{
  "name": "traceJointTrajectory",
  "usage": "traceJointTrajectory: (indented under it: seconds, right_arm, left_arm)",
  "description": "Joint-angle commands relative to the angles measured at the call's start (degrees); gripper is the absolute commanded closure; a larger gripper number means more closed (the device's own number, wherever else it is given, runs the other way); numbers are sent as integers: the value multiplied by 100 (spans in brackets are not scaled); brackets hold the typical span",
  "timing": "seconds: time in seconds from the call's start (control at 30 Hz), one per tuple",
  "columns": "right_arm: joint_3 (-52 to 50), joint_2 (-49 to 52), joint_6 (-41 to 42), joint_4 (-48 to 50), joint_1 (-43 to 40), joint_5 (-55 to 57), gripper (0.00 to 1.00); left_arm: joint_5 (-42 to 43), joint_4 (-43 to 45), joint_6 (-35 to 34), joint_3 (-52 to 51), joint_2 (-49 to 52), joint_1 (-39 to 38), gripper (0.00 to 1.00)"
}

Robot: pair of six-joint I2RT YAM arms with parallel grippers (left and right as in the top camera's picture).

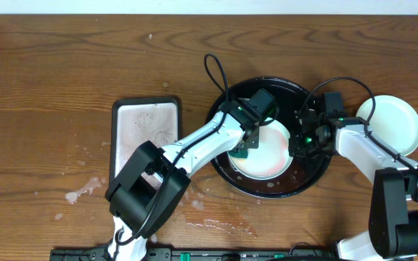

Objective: Clean dirty plates on tray and stack at the side
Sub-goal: 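Scrub the last mint plate with the sponge in left gripper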

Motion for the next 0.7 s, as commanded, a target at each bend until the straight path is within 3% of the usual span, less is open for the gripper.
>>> traceJointTrajectory:
  seconds: [0.0,0.17,0.23,0.43,0.67]
  right_arm:
    - [-57,68,-44,-13,31,243,99]
    - [-57,68,-44,-9,31,273,99]
    - [-57,68,-44,-11,31,317,99]
    - [-57,68,-42,-15,31,348,99]
    - [-57,68,-42,-20,31,348,99]
  left_arm:
    - [507,339,-2,52,243,90,92]
    - [2658,874,-22,52,557,76,92]
    - [3056,946,-50,52,638,48,93]
    - [3554,1261,321,52,656,-214,93]
    - [2800,1102,168,52,658,-168,93]
